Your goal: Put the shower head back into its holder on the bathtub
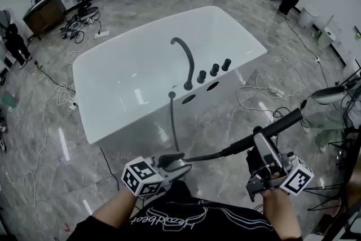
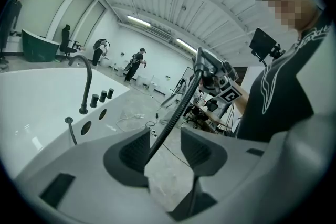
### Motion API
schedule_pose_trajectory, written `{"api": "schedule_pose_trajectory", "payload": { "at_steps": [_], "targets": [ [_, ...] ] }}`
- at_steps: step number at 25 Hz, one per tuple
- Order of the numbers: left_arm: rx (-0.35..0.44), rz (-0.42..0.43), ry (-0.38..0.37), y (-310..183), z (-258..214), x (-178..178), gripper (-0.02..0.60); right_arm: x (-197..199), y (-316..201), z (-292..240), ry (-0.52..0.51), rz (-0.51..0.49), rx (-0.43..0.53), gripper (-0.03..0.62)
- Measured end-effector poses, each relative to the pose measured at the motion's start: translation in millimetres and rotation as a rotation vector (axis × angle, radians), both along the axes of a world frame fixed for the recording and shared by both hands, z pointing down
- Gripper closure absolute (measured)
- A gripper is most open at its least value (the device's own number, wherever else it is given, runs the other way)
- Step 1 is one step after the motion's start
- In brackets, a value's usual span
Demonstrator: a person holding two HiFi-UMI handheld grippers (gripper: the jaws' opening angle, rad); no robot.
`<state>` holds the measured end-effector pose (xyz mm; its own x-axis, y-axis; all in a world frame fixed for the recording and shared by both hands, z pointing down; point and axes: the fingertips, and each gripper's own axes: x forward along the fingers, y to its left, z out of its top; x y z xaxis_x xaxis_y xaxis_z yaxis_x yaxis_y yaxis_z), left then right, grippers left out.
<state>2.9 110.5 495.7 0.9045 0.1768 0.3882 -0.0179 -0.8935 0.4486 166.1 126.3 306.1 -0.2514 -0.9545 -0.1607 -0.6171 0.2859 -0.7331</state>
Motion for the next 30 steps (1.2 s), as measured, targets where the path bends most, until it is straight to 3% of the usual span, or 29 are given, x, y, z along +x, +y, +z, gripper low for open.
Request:
{"api": "schedule_pose_trajectory", "payload": {
  "at_steps": [8,15,19,23,30],
  "targets": [
    [0.04,0.089,-0.063,-78,61,39,0.416,17,-86,-22,-0.021,0.007,0.025,0.457],
    [0.037,0.172,-0.066,-99,84,59,0.417,19,-121,-31,-0.01,0.012,0.045,0.457],
    [-0.011,0.14,-0.022,-108,77,60,0.485,25,-129,-31,-0.032,0.017,0.061,0.457],
    [0.05,0.12,-0.007,-121,65,51,0.516,37,-128,-33,-0.018,0.038,0.076,0.457],
    [0.114,-0.032,0.022,-159,18,17,0.525,59,-126,-46,0.113,0.054,0.112,0.457]
  ]
}}
